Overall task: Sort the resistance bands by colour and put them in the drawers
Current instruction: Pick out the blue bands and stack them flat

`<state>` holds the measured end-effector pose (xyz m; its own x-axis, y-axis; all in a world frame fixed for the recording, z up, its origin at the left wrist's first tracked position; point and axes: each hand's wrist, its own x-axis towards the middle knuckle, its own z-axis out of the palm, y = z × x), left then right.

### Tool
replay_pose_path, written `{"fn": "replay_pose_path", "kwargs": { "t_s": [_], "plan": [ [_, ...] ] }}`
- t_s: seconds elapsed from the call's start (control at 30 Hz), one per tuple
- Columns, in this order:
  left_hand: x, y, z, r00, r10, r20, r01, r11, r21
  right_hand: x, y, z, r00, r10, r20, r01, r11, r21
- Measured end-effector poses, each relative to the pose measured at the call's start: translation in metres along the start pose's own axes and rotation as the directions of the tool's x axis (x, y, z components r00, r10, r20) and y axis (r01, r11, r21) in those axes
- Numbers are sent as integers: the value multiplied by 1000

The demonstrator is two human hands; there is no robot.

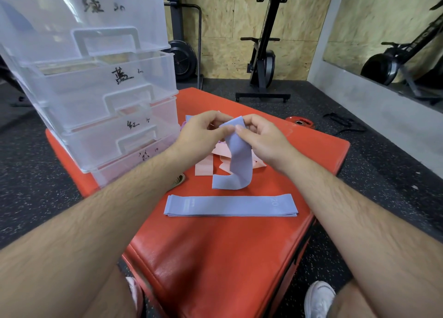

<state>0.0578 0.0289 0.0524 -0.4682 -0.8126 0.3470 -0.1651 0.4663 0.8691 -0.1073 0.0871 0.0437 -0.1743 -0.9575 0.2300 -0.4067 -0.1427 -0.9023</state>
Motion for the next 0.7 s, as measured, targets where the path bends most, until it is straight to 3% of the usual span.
{"fn": "replay_pose_path", "kwargs": {
  "t_s": [0.1,0.17,0.23,0.33,0.5,0.6,0.7],
  "plan": [
    [3,-2,-4,996,23,-92,-20,999,29,-1,2,0,1000,-15,-16,15,1000,-11],
    [4,-4,-6,991,44,-128,-34,996,79,-3,2,1,992,-100,-78,92,992,-91],
    [0,2,-5,996,-19,-91,15,999,-50,-4,1,3,970,-207,-125,180,963,-199],
    [-1,7,-3,992,-127,-24,120,974,-191,-4,1,8,957,-279,-80,247,927,-282],
    [0,-4,-8,997,-36,-71,38,999,25,-2,3,13,987,-150,62,158,972,-174],
    [-2,-9,-14,1000,25,-1,-25,999,43,4,5,16,991,-111,70,115,992,-55],
    [-4,-11,-16,999,36,10,-36,998,56,9,11,22,987,-102,127,111,992,-60]
  ]
}}
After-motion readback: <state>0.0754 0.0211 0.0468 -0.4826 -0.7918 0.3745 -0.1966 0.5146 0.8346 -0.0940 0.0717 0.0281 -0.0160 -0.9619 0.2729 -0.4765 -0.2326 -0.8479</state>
